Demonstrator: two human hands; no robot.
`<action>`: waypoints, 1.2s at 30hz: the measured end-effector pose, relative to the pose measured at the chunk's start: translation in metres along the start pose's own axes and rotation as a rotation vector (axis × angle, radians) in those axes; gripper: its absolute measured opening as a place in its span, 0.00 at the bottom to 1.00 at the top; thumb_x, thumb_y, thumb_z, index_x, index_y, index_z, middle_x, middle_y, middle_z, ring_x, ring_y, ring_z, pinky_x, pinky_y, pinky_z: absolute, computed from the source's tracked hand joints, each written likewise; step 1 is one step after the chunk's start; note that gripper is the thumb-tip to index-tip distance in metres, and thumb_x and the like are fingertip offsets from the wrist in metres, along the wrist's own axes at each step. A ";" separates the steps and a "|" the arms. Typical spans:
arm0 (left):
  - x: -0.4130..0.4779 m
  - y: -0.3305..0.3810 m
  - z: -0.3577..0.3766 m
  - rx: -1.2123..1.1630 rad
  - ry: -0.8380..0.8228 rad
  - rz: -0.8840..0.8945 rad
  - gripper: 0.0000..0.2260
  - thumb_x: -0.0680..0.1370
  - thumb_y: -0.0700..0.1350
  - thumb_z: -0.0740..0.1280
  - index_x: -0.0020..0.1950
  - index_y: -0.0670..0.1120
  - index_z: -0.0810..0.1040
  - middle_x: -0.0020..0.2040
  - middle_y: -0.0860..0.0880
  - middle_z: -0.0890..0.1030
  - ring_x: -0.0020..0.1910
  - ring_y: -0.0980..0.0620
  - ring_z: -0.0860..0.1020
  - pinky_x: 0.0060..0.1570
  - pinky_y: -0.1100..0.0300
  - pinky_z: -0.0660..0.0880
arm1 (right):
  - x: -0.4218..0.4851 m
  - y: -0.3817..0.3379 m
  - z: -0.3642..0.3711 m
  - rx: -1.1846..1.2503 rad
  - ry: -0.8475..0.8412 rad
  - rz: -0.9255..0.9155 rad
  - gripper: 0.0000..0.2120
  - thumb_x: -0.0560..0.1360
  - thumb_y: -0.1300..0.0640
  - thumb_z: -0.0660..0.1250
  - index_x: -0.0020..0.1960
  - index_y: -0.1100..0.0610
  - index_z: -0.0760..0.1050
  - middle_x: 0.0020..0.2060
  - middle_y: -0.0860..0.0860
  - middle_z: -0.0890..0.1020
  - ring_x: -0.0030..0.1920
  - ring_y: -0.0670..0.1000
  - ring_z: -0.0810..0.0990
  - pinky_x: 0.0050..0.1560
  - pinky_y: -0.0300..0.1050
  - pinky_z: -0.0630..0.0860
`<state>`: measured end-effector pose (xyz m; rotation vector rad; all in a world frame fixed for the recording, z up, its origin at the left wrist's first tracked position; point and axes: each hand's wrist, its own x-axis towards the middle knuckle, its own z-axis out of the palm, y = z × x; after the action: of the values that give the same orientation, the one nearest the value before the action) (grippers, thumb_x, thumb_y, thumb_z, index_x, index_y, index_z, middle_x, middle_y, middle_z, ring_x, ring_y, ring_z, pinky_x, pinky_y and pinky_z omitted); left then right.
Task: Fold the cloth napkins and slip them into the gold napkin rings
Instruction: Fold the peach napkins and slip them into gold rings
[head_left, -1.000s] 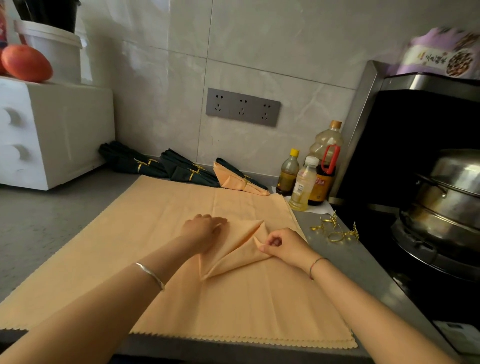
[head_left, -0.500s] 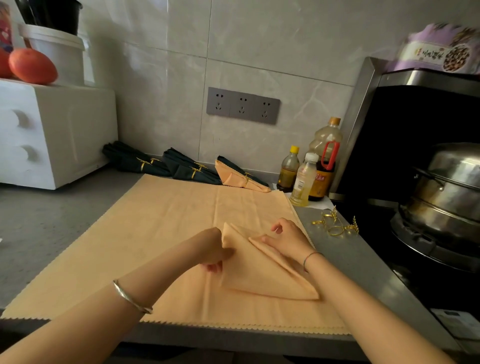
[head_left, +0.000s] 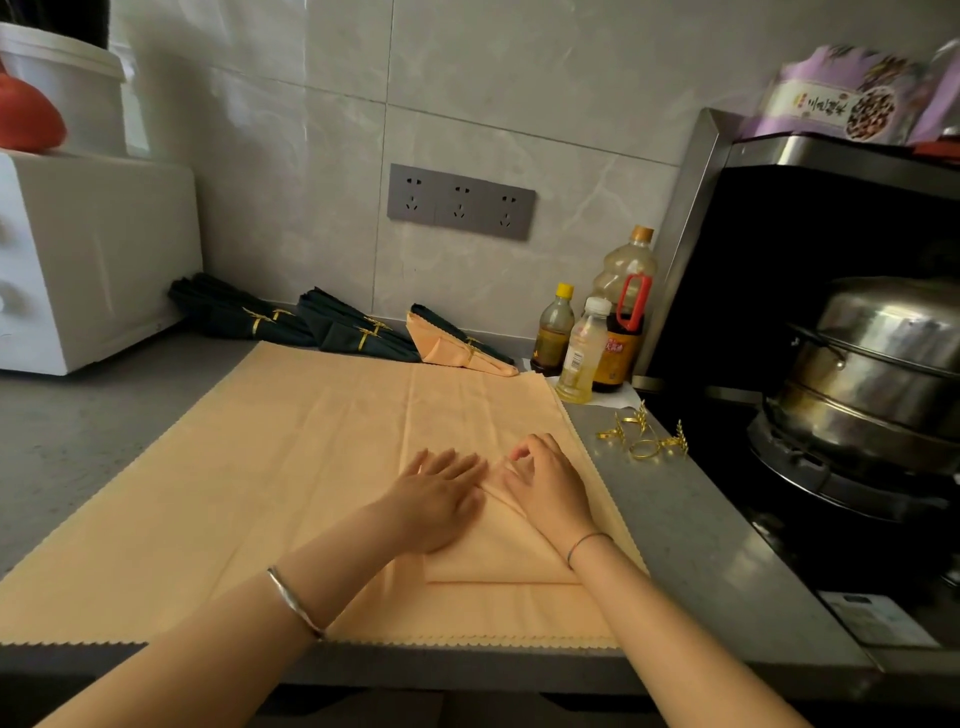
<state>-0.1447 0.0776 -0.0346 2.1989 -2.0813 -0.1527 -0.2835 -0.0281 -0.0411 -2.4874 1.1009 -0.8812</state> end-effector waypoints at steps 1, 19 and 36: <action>0.000 0.000 0.002 -0.009 -0.003 -0.002 0.23 0.84 0.54 0.44 0.79 0.53 0.46 0.79 0.54 0.48 0.78 0.52 0.44 0.74 0.53 0.38 | -0.001 0.000 -0.002 0.036 -0.018 -0.025 0.01 0.74 0.56 0.67 0.44 0.51 0.75 0.49 0.44 0.75 0.45 0.47 0.76 0.47 0.47 0.74; 0.004 -0.003 0.007 -0.075 0.000 0.019 0.23 0.84 0.54 0.45 0.79 0.53 0.47 0.79 0.54 0.48 0.78 0.52 0.45 0.75 0.54 0.40 | -0.101 0.038 -0.074 0.167 -0.374 -0.046 0.15 0.79 0.49 0.59 0.64 0.37 0.70 0.60 0.34 0.73 0.61 0.33 0.70 0.61 0.32 0.69; -0.071 -0.006 -0.024 0.021 -0.093 0.148 0.38 0.70 0.73 0.55 0.77 0.57 0.56 0.76 0.58 0.58 0.75 0.56 0.56 0.74 0.58 0.49 | -0.093 0.014 -0.080 -0.245 -0.382 -0.248 0.28 0.66 0.24 0.51 0.56 0.40 0.70 0.53 0.35 0.69 0.59 0.39 0.64 0.62 0.34 0.61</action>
<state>-0.1390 0.1489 -0.0122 2.0766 -2.2951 -0.2248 -0.3911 0.0304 -0.0245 -2.8770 0.8239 -0.3120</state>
